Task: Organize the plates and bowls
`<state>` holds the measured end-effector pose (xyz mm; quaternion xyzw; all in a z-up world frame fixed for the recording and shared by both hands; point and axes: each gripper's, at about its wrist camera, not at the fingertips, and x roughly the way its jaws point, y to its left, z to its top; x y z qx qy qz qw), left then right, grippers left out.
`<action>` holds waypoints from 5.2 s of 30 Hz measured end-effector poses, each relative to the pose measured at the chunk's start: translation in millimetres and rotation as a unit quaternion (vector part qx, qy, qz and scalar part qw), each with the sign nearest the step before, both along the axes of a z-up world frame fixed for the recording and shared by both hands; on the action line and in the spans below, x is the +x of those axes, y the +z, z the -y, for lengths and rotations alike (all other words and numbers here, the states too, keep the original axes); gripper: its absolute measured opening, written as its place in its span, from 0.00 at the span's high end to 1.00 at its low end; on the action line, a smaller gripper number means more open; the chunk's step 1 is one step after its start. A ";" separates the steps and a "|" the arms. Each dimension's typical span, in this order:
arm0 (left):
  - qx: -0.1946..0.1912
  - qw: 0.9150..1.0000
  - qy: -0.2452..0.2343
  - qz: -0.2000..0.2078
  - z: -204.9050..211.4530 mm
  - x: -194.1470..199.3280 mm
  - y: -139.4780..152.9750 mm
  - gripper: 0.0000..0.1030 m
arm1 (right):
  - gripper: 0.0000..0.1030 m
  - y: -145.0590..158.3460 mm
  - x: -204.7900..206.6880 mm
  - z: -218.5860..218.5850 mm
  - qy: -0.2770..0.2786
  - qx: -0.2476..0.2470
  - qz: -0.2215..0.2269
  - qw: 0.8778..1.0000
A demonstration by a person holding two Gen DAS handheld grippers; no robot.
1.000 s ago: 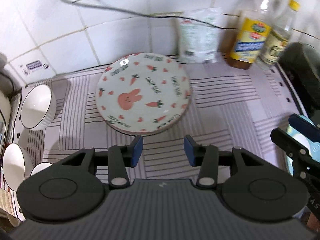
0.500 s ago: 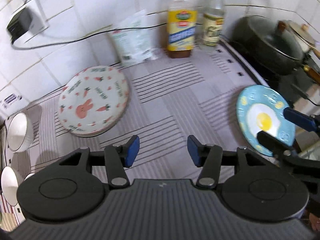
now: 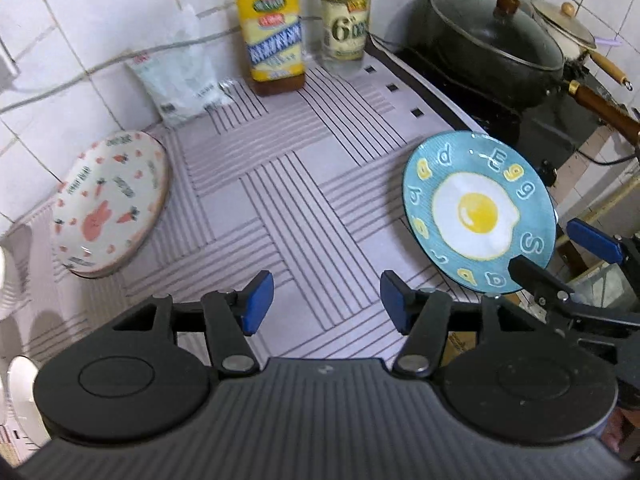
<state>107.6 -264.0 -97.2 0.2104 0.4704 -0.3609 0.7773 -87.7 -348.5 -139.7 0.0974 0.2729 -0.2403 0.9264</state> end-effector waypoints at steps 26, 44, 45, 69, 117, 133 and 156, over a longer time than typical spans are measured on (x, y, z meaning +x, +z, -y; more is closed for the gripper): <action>-0.064 0.995 -0.019 -0.071 85.9 16.0 -99.4 0.35 | 0.30 -89.5 -11.9 89.3 -0.132 0.031 0.027 0.990; -0.082 0.993 -0.053 -0.064 101.8 6.4 -106.1 0.69 | 0.75 -98.8 -27.4 113.0 -0.120 0.101 0.072 0.985; -0.082 0.993 -0.051 -0.065 101.2 7.6 -106.0 0.69 | 0.75 -98.0 -26.2 111.1 -0.120 0.098 0.068 0.986; -0.060 0.996 0.061 -0.032 -56.5 54.6 -40.7 0.69 | 0.77 -61.0 27.3 29.9 0.053 0.147 0.072 0.985; -0.071 0.924 0.359 -0.115 -199.3 239.4 -102.5 0.68 | 0.75 -61.2 311.3 -49.3 0.275 0.114 -0.050 0.953; -0.016 0.929 0.359 -0.084 -178.5 230.6 -108.6 0.62 | 0.61 -66.0 323.5 -77.8 0.230 0.043 -0.098 0.967; -0.015 0.930 0.366 -0.026 -204.5 149.8 -56.8 0.58 | 0.57 -41.8 295.0 -96.7 0.263 -0.019 -0.054 0.963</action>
